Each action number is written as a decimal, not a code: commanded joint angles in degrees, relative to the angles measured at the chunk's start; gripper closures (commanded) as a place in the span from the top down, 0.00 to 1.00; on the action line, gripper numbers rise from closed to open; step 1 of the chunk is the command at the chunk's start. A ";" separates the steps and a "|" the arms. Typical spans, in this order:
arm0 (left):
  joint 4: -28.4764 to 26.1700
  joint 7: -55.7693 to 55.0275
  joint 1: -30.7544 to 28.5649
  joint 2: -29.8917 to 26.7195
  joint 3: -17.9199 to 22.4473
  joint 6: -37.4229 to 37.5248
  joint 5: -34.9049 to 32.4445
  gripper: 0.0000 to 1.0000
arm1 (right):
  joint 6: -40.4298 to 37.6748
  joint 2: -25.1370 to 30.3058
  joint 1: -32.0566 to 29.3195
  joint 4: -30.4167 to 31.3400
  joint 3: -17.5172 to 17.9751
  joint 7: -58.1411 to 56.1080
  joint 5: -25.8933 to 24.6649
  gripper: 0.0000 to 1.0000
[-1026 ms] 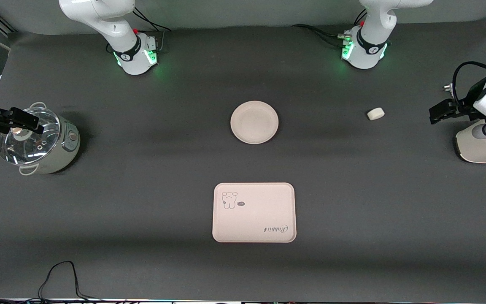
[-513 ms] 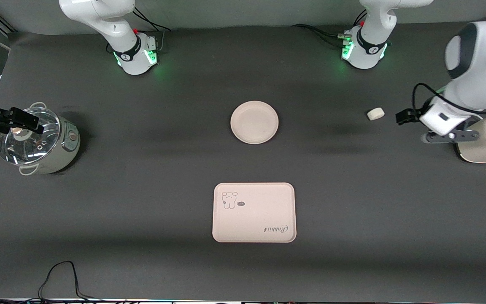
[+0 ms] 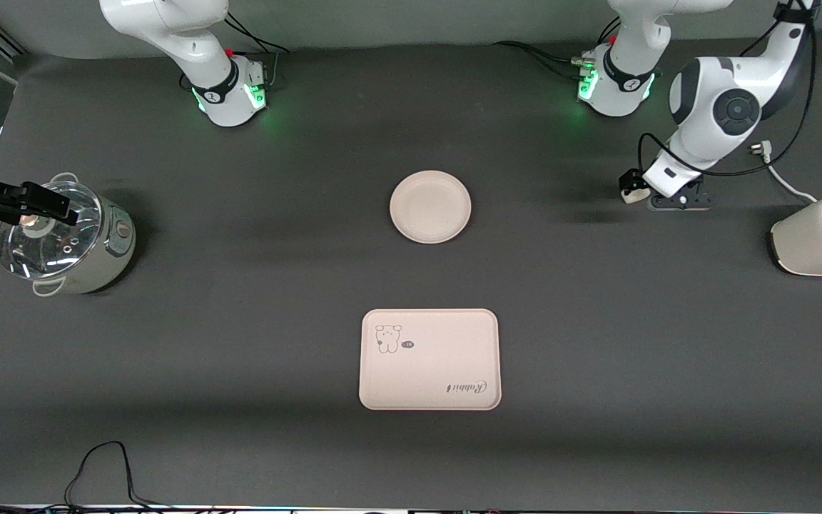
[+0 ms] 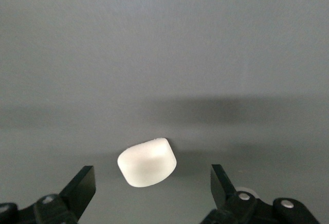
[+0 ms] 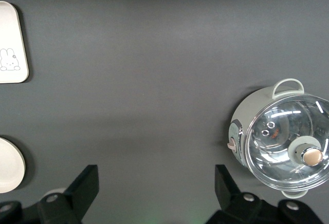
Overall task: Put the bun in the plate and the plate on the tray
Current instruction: 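Lower the left gripper and close it on the bun, then lift the bun and carry it over the white plate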
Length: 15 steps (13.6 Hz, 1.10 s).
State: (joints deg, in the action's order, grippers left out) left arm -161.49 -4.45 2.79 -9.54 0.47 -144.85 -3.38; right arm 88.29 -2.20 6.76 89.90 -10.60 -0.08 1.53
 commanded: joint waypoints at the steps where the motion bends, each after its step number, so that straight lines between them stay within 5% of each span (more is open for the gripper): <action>1: -2.16 0.67 -1.20 5.13 0.23 -7.44 -0.49 1.00 | 0.04 1.23 0.45 0.90 -0.12 -0.01 -1.35 1.00; 4: -3.48 0.67 -2.08 8.13 0.14 -11.14 -0.49 0.96 | 0.04 1.23 0.45 0.90 -0.21 -0.01 -1.35 1.00; 6: -3.75 0.67 -2.09 9.89 0.14 -11.86 -0.49 0.79 | -0.05 1.32 0.45 0.90 -0.21 -0.01 -1.35 1.00; 8: -3.92 0.75 -3.05 10.07 0.14 -11.25 -0.49 0.47 | -0.05 1.32 0.45 0.90 -0.21 -0.01 -1.35 1.00; 9: -3.84 0.75 -3.23 10.07 0.14 -10.98 -0.49 0.15 | -0.05 1.23 0.45 0.90 -0.21 -0.01 -1.35 1.00; 10: -3.75 0.75 -3.14 10.07 0.14 -10.11 -0.49 0.00 | -0.05 1.23 0.45 0.90 -0.21 -0.01 -1.35 1.00; 15: 4.30 -0.82 0.18 6.82 -0.73 0.22 1.78 0.00 | -0.05 1.32 0.45 0.90 -0.21 -0.01 -1.35 1.00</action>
State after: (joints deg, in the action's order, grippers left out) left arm -159.52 -4.36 0.47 1.42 0.28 -150.32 -3.19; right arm 88.29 -2.06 6.75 89.95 -10.62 -0.08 1.53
